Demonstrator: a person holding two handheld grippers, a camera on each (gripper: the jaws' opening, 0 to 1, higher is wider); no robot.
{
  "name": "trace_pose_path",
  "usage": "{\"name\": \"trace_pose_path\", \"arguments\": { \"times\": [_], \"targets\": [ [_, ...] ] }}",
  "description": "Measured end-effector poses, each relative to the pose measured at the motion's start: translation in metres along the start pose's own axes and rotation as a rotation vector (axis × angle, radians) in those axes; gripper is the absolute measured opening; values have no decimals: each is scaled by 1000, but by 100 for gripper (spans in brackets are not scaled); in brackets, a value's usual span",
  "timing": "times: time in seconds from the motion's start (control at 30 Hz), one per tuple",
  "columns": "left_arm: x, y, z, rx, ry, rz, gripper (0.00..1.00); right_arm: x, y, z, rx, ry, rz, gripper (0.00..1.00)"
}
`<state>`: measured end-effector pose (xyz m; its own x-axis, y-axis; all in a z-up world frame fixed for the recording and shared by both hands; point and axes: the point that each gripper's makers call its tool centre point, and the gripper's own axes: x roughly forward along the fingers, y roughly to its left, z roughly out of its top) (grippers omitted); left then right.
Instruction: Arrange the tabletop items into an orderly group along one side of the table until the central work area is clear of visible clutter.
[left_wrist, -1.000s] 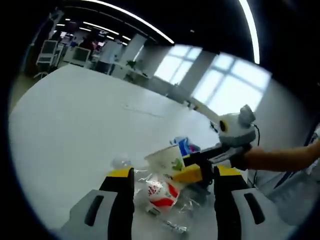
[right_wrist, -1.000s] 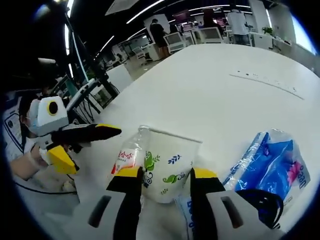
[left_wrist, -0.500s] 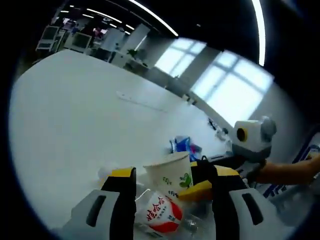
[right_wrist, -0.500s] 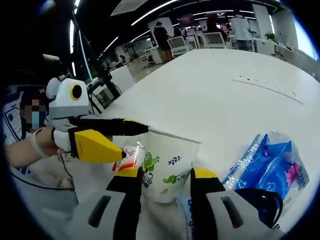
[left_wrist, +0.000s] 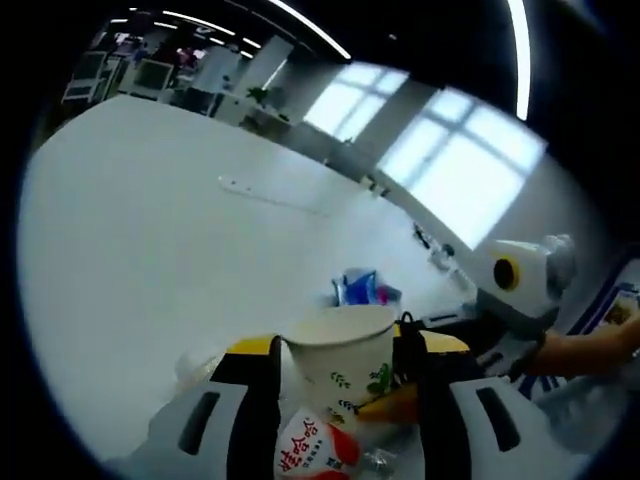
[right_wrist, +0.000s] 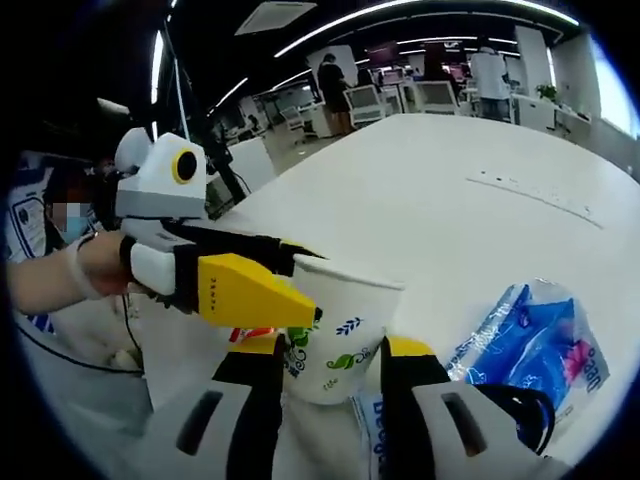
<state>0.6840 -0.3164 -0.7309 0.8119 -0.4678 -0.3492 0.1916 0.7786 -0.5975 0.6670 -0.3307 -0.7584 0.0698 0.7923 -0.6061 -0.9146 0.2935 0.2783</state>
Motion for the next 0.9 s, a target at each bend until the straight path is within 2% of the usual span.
{"name": "trace_pose_path", "arguments": {
  "times": [0.2, 0.4, 0.57, 0.7, 0.9],
  "targets": [
    [0, -3, 7, 38, -21, -13, 41, -1, 1, 5, -52, -11, -13, 35],
    [0, -4, 10, 69, -32, -16, 40, -2, -3, 7, -103, -16, -31, 35],
    [-1, -6, 21, 221, -78, -13, 39, 1, -11, 18, -162, -49, -50, 35],
    [-2, -7, 25, 310, -95, -2, 40, 5, -13, 21, -213, -55, -69, 35],
    [-4, -5, 25, 348, -102, 14, 39, 10, -16, 28, -279, -86, -85, 34]
  ]
}}
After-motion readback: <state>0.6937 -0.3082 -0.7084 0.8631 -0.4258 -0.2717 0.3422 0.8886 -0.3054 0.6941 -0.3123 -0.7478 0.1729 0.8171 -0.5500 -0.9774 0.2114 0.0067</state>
